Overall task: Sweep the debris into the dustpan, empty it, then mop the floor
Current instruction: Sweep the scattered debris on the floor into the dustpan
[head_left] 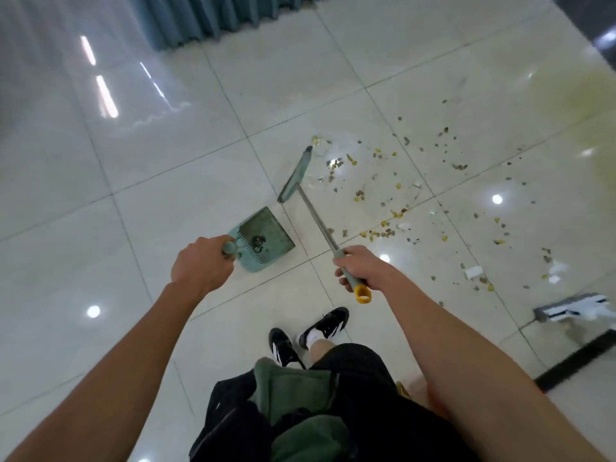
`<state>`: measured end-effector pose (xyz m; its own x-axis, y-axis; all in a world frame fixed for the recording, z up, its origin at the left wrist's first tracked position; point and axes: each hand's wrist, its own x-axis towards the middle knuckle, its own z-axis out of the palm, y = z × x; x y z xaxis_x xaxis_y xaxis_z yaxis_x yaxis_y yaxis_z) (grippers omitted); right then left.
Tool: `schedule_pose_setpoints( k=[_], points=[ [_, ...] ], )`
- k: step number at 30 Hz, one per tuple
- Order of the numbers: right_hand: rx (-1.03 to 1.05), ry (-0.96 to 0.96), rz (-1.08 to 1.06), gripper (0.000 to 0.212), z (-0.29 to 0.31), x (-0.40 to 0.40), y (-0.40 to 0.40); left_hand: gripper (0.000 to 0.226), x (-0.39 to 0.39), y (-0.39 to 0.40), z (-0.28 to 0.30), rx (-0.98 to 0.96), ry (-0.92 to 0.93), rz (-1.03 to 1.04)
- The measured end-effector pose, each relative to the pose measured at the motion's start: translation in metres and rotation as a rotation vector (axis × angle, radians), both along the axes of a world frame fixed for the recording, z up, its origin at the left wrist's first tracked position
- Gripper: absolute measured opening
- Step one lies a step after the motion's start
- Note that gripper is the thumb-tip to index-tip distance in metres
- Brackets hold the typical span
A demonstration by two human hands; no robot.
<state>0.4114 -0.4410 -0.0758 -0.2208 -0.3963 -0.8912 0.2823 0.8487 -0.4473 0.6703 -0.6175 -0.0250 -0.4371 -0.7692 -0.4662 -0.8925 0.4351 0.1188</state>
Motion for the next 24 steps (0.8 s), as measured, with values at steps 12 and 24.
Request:
schedule_pose_setpoints(
  k=[12,24],
  points=[
    [0.02,0.433,0.551,0.019,-0.041,0.058,-0.038,0.02,0.075,0.029,-0.018,0.017,-0.048,0.164],
    [0.146,0.661,0.954,0.034,-0.075,-0.05,-0.011,0.026,-0.04,0.079,-0.034,0.028,-0.103,0.128]
  ],
)
